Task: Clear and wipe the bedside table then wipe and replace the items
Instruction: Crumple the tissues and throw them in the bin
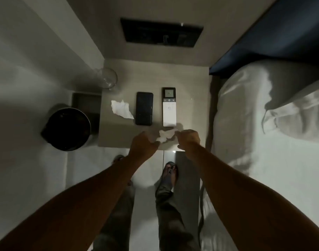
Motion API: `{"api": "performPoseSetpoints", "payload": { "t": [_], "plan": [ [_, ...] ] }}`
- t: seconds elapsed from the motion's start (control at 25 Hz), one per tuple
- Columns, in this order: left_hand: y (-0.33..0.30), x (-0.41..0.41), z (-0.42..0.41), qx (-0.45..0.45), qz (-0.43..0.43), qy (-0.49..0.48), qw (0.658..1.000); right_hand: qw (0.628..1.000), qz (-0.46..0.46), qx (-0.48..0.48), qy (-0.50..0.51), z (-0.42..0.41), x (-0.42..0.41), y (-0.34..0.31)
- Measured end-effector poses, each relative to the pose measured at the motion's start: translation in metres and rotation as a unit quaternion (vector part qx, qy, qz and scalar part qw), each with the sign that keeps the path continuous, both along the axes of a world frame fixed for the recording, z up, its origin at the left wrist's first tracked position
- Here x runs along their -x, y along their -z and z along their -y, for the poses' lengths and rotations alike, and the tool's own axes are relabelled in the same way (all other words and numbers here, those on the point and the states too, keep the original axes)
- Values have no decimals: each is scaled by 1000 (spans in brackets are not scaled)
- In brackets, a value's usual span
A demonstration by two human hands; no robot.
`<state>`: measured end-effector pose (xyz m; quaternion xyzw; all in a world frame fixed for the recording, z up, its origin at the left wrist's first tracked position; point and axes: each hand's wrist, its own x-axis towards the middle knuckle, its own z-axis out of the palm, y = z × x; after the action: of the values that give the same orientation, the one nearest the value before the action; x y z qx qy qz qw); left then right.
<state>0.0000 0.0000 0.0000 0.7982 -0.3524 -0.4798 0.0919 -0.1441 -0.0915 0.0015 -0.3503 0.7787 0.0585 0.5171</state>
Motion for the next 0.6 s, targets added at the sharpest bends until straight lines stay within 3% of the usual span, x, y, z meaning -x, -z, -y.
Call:
{"api": "performPoseSetpoints", "payload": {
  "t": [0.08,0.24,0.44,0.6],
  "plan": [
    [27,10,4,-22,-18,-54,998,999,-12,16,27,4,-4,23],
    [53,29,11,8,-104,-160,982,997,-1,73,-19,2,-16,47],
    [55,5,-3,-9,-229,-319,920,996,61,25,60,-25,-39,50],
    [29,-54,-42,27,-216,-346,913,996,86,31,-3,-50,-102,35]
  ]
}}
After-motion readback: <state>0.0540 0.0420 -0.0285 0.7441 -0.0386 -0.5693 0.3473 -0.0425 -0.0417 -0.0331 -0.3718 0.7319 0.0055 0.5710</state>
